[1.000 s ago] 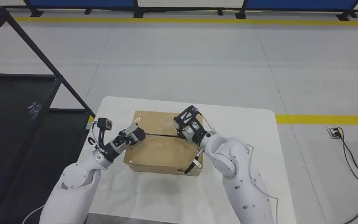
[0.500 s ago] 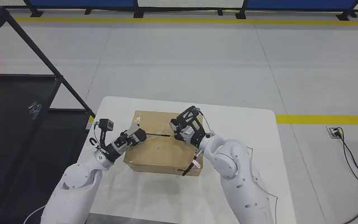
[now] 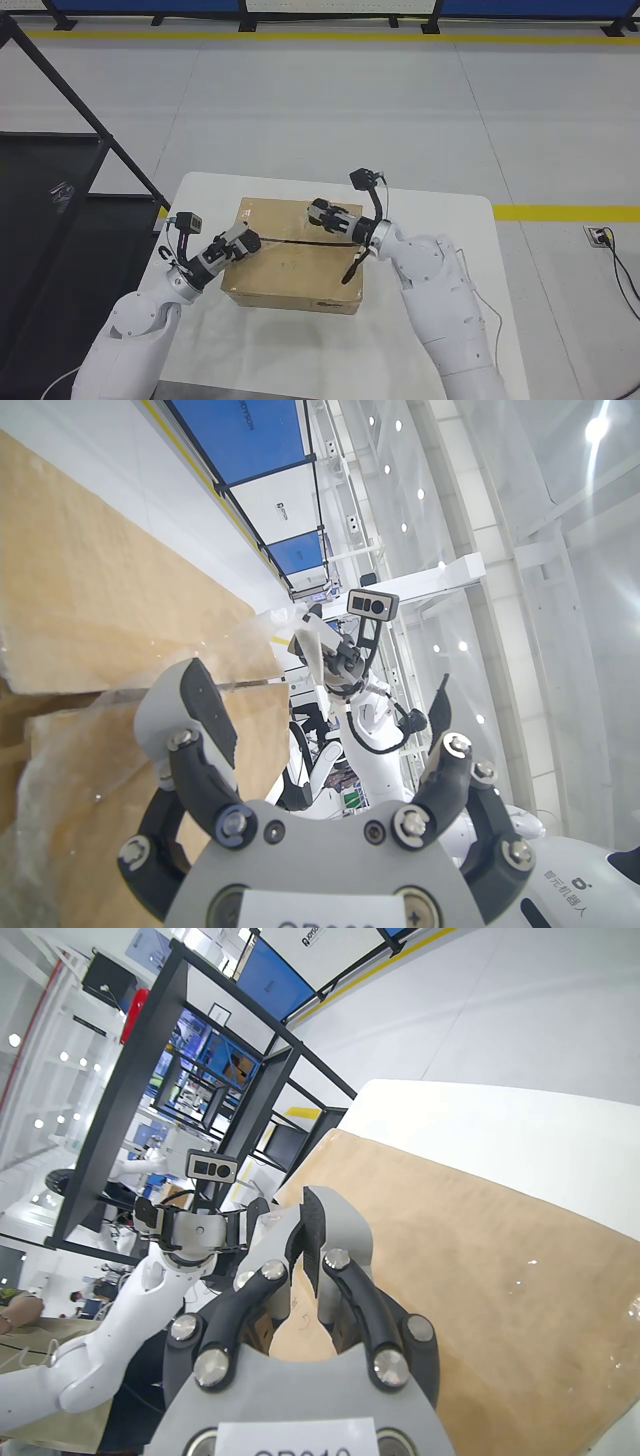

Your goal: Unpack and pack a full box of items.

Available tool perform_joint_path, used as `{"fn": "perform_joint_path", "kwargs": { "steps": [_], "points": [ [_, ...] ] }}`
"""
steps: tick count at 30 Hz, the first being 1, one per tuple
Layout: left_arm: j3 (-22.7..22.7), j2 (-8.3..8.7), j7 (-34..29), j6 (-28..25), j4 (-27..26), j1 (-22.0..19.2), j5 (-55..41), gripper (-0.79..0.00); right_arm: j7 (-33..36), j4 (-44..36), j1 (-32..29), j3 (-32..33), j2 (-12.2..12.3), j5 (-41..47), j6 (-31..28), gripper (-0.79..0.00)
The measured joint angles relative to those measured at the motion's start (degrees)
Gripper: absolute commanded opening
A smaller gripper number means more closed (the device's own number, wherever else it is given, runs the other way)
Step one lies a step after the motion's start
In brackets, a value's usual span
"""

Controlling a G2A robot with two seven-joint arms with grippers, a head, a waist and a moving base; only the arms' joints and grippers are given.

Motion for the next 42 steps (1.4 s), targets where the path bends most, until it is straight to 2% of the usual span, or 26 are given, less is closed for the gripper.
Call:
{"fn": "perform_joint_path", "kwargs": {
  "steps": [12, 17, 19, 22, 26, 28, 32, 34, 37, 38, 42],
  "points": [
    [0.1, -0.06, 0.2, -0.5, 0.7, -0.3, -0.3, 0.000, -1.2, 2.8, 1.7, -0.6, 1.1, 3.0, 0.1, 0.000],
    [0.2, -0.09, 0.3, -0.6, 0.7, -0.3, -0.2, 0.000, -4.9, 1.7, 1.0, 0.3, 1.9, 1.5, -0.2, 0.000],
    [0.2, -0.10, 0.3, -0.6, 0.8, -0.3, -0.2, 0.000, -7.0, -0.2, 0.1, 0.1, 2.3, -1.3, -2.5, 0.000],
    [0.2, -0.09, 0.5, -0.6, 0.8, -0.2, -0.1, 0.000, -10.5, -5.7, -2.1, -1.3, 3.3, -11.0, -7.2, 0.000],
    [0.2, -0.08, 0.5, -0.5, 0.7, -0.2, 0.1, 0.000, -14.5, -13.0, -4.8, -3.6, 3.8, -28.5, -8.0, 0.000],
    [0.2, -0.07, 0.5, -0.5, 0.7, -0.2, 0.1, 0.000, -14.1, -12.0, -4.7, -3.5, 3.8, -29.7, -7.9, 0.000],
    [0.4, -0.11, 0.4, -0.4, 0.6, -0.2, -0.1, 0.000, -14.1, -11.8, -4.6, -3.5, 3.8, -24.4, -7.9, 0.000],
    [0.4, -0.14, 0.4, -0.5, 0.5, -0.2, -0.1, 0.000, -14.9, -13.4, -5.1, -4.9, 4.0, -25.9, -8.6, 0.000],
    [0.3, -0.13, 0.4, -0.6, 0.5, -0.2, -0.2, 0.000, -18.7, -20.8, -7.7, -10.9, 4.4, -37.4, -9.7, 0.000],
    [0.2, -0.11, 0.4, -0.6, 0.5, -0.2, -0.3, 0.000, -20.1, -23.6, -9.0, -13.5, 4.6, -44.9, -9.4, 0.000],
    [0.1, -0.09, 0.4, -0.5, 0.5, -0.1, -0.4, 0.000, -20.2, -28.6, -12.4, -20.2, 4.8, -65.5, -3.2, 0.000]
  ]
}}
